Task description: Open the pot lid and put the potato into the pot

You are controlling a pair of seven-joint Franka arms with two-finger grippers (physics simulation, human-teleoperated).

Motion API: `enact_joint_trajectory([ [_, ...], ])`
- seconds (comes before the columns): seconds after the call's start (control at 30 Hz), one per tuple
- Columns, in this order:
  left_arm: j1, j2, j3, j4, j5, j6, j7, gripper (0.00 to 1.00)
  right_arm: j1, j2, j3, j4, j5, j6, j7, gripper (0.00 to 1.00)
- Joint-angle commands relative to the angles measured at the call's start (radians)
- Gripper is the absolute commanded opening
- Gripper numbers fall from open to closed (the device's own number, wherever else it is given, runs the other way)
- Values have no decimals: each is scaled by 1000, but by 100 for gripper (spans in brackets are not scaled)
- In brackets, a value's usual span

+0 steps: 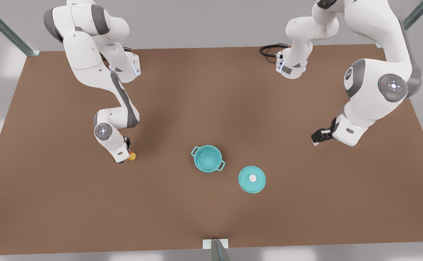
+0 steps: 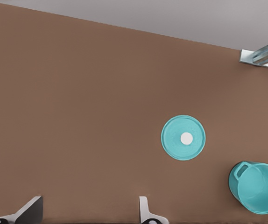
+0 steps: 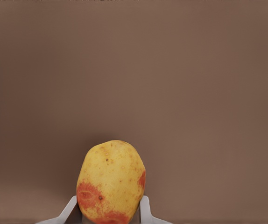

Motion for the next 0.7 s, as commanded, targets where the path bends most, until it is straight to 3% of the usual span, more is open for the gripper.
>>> enact_joint_trajectory([
  [0.0,6,4,0,1,-3,-40,279,100,0,-11,1,0,-2,-9,-30,48],
  [0.2,11,29,4,2,-4,-28,279,100,2,-25,6,3,-2,-23,-39,43],
  [0.67,68,36,12,30,-20,-51,279,100,9,-51,184,103,190,-119,-35,43],
])
